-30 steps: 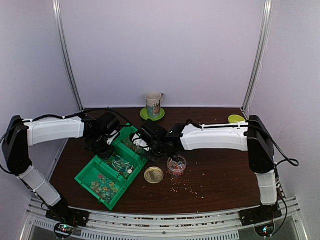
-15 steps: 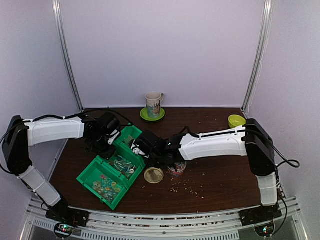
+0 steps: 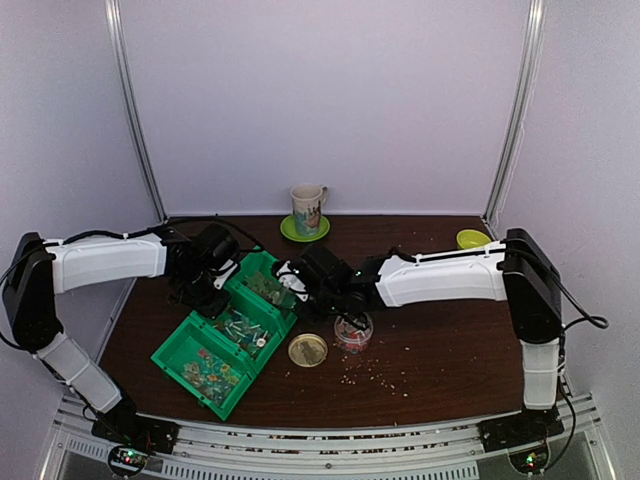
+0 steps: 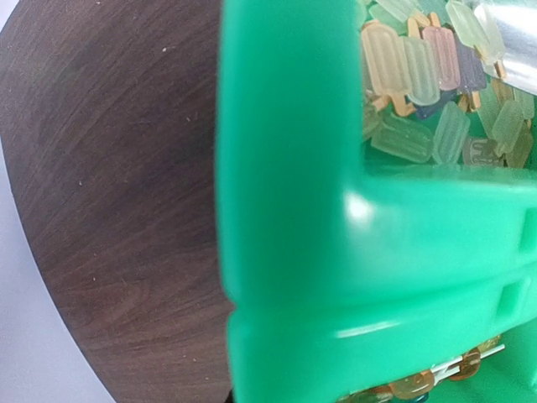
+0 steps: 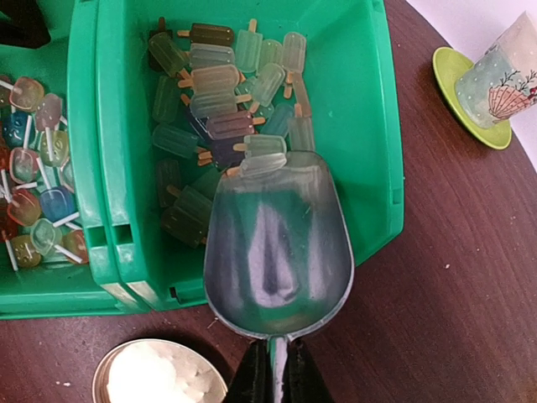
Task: Pack the candies
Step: Scoop the fake candies from the plate.
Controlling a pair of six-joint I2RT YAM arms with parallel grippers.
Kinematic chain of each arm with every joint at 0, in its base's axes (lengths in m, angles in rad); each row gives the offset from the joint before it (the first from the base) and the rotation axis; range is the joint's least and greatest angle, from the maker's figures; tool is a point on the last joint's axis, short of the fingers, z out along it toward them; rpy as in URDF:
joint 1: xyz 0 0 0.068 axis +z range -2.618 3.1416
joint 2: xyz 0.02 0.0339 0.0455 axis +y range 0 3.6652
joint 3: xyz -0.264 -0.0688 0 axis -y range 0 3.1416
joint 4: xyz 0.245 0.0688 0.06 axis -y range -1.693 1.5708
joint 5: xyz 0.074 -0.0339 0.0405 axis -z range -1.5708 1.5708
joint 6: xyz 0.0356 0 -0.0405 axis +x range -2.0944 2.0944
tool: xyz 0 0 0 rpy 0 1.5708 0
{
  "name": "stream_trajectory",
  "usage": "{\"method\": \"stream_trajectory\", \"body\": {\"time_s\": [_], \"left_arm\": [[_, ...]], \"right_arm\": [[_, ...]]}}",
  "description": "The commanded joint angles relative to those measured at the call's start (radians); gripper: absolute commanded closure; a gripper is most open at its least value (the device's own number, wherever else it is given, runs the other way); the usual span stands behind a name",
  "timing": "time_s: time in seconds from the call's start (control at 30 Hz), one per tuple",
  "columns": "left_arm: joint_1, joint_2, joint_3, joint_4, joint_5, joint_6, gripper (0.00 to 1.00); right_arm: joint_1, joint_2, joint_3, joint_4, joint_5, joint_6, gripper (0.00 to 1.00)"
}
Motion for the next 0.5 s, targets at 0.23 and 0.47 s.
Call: {"method": "stream_trajectory", "body": {"time_s": [0.23,0.47], "left_arm": [[-0.038,-0.099,0.027,0.172,0.222,0.094,1.00],[-0.031,-0.106,0.012,0.186,0.250,0.122,1.00]], "right_arm": [[-0.054,-0.009,-0.011,-0.024,-0.288,0.123,1.00],[-0.051,-0.003,-0.004,-0.055,-0.203,0.133,1.00]]}}
